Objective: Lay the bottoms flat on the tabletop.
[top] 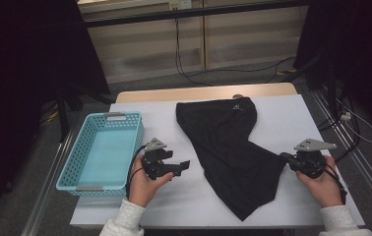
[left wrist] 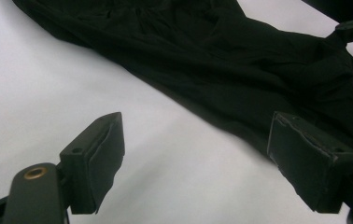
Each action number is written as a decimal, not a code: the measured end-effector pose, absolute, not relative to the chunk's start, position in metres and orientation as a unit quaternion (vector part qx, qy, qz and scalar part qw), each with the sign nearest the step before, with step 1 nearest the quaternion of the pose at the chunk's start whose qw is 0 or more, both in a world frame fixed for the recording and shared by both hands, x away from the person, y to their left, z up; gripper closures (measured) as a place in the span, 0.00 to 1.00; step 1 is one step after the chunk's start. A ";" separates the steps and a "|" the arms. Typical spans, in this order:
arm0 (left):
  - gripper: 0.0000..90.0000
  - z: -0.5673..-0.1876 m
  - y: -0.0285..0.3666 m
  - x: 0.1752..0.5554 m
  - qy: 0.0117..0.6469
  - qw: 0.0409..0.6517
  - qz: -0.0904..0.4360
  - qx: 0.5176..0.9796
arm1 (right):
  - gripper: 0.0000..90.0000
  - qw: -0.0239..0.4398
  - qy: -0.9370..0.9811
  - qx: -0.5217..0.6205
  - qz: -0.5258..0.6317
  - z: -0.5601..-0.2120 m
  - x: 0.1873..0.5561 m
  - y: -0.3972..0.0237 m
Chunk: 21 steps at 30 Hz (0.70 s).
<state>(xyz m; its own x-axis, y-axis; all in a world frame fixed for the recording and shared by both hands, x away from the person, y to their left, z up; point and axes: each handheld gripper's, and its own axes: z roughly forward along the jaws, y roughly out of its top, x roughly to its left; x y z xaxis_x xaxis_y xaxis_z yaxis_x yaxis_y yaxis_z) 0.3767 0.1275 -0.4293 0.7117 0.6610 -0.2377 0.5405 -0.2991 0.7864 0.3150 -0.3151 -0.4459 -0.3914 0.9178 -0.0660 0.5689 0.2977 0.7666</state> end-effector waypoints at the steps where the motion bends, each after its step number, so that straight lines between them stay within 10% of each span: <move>1: 0.21 -0.429 0.127 0.377 0.374 0.460 0.067 0.803 | 0.88 0.253 0.764 0.480 0.349 -0.444 0.316 -0.309; 10: 0.21 -0.432 0.123 0.376 0.370 0.454 0.066 0.808 | 0.51 0.234 0.775 0.443 0.386 -0.439 0.325 -0.260; 15: 0.21 -0.435 0.118 0.375 0.368 0.452 0.063 0.811 | 0.50 0.214 0.790 0.446 0.362 -0.454 0.340 -0.246; 17: 0.21 -0.435 0.117 0.375 0.367 0.452 0.061 0.811 | 0.55 0.202 0.796 0.454 0.344 -0.462 0.343 -0.243; 18: 0.21 -0.436 0.117 0.375 0.366 0.452 0.061 0.811 | 0.76 0.191 0.795 0.455 0.352 -0.466 0.344 -0.245; 21: 0.21 -0.437 0.116 0.375 0.365 0.451 0.062 0.812 | 0.99 0.185 0.806 0.444 0.345 -0.463 0.342 -0.247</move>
